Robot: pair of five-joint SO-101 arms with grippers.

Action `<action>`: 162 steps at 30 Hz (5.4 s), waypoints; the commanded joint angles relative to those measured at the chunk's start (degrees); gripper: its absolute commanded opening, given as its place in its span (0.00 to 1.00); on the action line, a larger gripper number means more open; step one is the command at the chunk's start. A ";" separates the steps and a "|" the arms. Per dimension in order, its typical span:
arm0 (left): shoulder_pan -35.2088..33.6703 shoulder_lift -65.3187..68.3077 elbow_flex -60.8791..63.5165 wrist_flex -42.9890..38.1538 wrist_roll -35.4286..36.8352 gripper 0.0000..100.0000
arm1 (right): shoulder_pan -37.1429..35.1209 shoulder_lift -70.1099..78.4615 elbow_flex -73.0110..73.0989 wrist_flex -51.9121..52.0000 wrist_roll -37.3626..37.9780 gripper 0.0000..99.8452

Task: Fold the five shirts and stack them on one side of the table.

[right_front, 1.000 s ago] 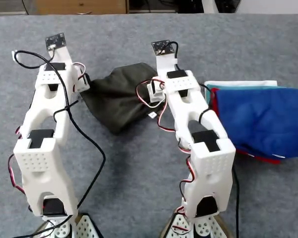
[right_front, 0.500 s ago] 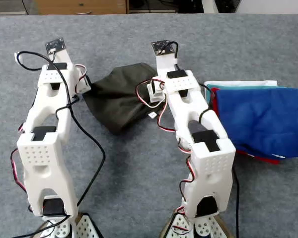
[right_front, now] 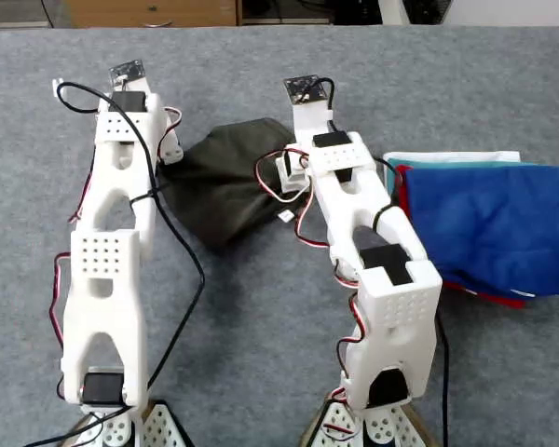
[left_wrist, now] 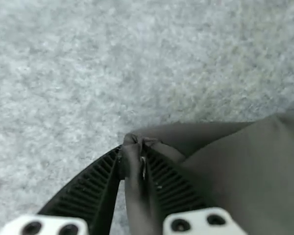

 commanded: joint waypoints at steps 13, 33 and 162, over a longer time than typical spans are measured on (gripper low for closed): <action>2.37 -6.37 -32.18 12.84 7.30 0.02 | 3.12 -10.42 -10.86 5.10 0.00 0.00; 28.84 -21.58 -30.07 -0.62 14.51 0.02 | 30.37 -29.14 -29.41 30.33 10.29 0.00; -15.21 -165.93 159.82 -15.38 -11.16 0.02 | 13.23 -135.25 96.31 23.74 24.09 0.00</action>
